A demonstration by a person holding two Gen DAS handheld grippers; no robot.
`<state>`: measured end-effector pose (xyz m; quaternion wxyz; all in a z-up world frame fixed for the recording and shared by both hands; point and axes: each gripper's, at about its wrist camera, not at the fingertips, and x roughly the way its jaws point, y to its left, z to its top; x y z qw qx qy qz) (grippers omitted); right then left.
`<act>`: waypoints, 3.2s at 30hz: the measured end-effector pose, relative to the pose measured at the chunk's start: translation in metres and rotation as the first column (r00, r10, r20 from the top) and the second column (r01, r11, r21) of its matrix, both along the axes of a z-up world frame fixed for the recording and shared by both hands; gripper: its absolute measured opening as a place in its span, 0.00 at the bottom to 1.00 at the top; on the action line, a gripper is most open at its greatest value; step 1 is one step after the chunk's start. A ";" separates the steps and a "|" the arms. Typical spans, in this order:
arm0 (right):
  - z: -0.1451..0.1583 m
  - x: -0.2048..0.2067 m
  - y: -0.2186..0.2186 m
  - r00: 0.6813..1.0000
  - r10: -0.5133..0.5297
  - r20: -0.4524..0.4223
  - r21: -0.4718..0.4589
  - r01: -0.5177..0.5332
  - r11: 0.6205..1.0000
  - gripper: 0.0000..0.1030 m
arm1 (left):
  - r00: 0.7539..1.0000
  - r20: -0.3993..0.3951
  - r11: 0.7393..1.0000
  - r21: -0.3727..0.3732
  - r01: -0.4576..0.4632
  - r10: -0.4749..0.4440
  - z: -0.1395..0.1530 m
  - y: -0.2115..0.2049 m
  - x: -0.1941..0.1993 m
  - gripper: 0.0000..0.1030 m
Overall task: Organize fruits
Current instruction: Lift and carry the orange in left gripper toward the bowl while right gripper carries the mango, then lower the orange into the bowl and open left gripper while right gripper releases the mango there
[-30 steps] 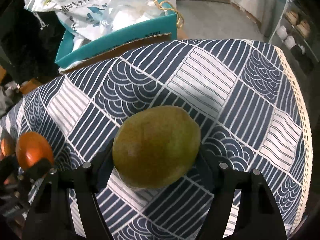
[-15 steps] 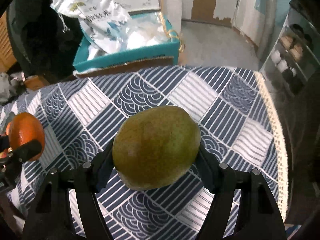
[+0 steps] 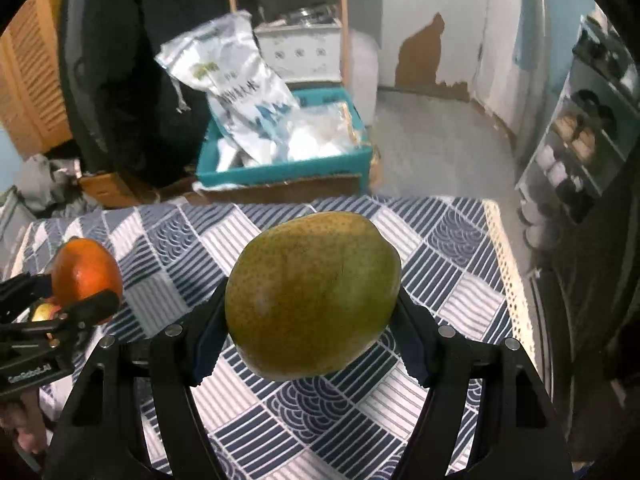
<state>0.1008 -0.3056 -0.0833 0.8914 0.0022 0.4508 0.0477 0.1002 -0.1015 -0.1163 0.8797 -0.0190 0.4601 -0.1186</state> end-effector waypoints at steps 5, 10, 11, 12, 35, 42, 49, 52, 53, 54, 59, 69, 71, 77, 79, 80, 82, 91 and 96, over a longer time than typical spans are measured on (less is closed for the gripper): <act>0.025 -0.011 0.010 0.999 0.030 0.043 0.010 -0.031 0.999 0.71 | 0.999 0.039 1.000 0.002 0.002 -0.002 0.023 0.007 -0.016 0.65; 0.045 -0.021 0.021 0.995 0.065 0.080 0.014 -0.067 0.998 0.71 | 0.998 0.065 1.000 -0.010 0.007 -0.007 0.044 0.015 -0.029 0.65; 0.048 -0.022 0.023 0.994 0.071 0.085 0.015 -0.072 0.997 0.71 | 0.998 0.067 1.000 -0.013 0.007 -0.006 0.047 0.017 -0.032 0.65; 0.051 -0.024 0.026 0.993 0.078 0.090 0.015 -0.080 0.997 0.71 | 0.998 0.070 1.000 -0.018 0.006 -0.004 0.050 0.019 -0.034 0.65; 0.074 -0.040 0.108 0.961 0.241 0.137 0.048 -0.249 0.967 0.71 | 0.988 0.093 0.992 -0.053 -0.117 0.121 0.055 0.104 -0.064 0.65; 0.066 -0.032 0.145 0.947 0.298 0.118 0.063 -0.307 0.950 0.71 | 0.980 0.076 0.981 -0.067 -0.180 0.185 0.047 0.138 -0.065 0.65; 0.053 -0.024 0.184 0.930 0.357 0.089 0.083 -0.364 0.928 0.71 | 0.965 0.063 0.966 -0.056 -0.251 0.254 0.037 0.169 -0.068 0.65; 0.046 -0.021 0.201 0.922 0.381 0.073 0.090 -0.386 0.918 0.71 | 0.960 0.050 0.960 -0.055 -0.274 0.276 0.030 0.182 -0.066 0.65; 0.044 -0.020 0.206 0.919 0.388 0.069 0.092 -0.393 0.915 0.71 | 0.958 0.043 0.958 -0.056 -0.282 0.284 0.027 0.186 -0.066 0.65; 0.041 -0.018 0.213 0.915 0.398 0.063 0.096 -0.402 0.911 0.71 | 0.956 0.035 0.955 -0.057 -0.290 0.292 0.023 0.190 -0.066 0.65; 0.024 -0.011 0.240 0.902 0.432 0.031 0.098 -0.433 0.896 0.71 | 0.944 -0.004 0.944 -0.038 -0.328 0.328 0.003 0.208 -0.065 0.65; -0.018 0.003 0.275 0.889 0.455 -0.048 0.129 -0.446 0.886 0.71 | 0.912 -0.082 0.914 -0.023 -0.404 0.401 -0.039 0.240 -0.056 0.65; -0.030 0.007 0.283 0.884 0.463 -0.071 0.133 -0.452 0.882 0.71 | 0.907 -0.095 0.910 -0.014 -0.414 0.410 -0.046 0.244 -0.055 0.65; -0.058 0.014 0.296 0.871 0.472 -0.132 0.140 -0.455 0.879 0.71 | 0.892 -0.160 0.902 -0.027 -0.431 0.422 -0.065 0.252 -0.052 0.65; -0.066 0.016 0.299 0.868 0.473 -0.149 0.137 -0.456 0.880 0.71 | 0.892 -0.161 0.903 -0.015 -0.429 0.422 -0.067 0.252 -0.053 0.65; -0.069 0.017 0.300 0.868 0.473 -0.155 0.137 -0.455 0.880 0.71 | 0.892 -0.160 0.903 -0.007 -0.429 0.422 -0.068 0.252 -0.053 0.65; -0.075 0.020 0.303 0.863 0.475 -0.170 0.143 -0.456 0.879 0.71 | 0.890 -0.167 0.902 0.000 -0.431 0.425 -0.072 0.254 -0.052 0.65; -0.095 0.022 0.313 0.840 0.498 -0.215 0.140 -0.478 0.867 0.72 | 0.867 -0.245 0.894 0.000 -0.448 0.434 -0.092 0.258 -0.049 0.65; -0.099 0.025 0.313 0.836 0.498 -0.229 0.147 -0.477 0.867 0.72 | 0.852 -0.281 0.886 -0.010 -0.463 0.442 -0.098 0.262 -0.046 0.65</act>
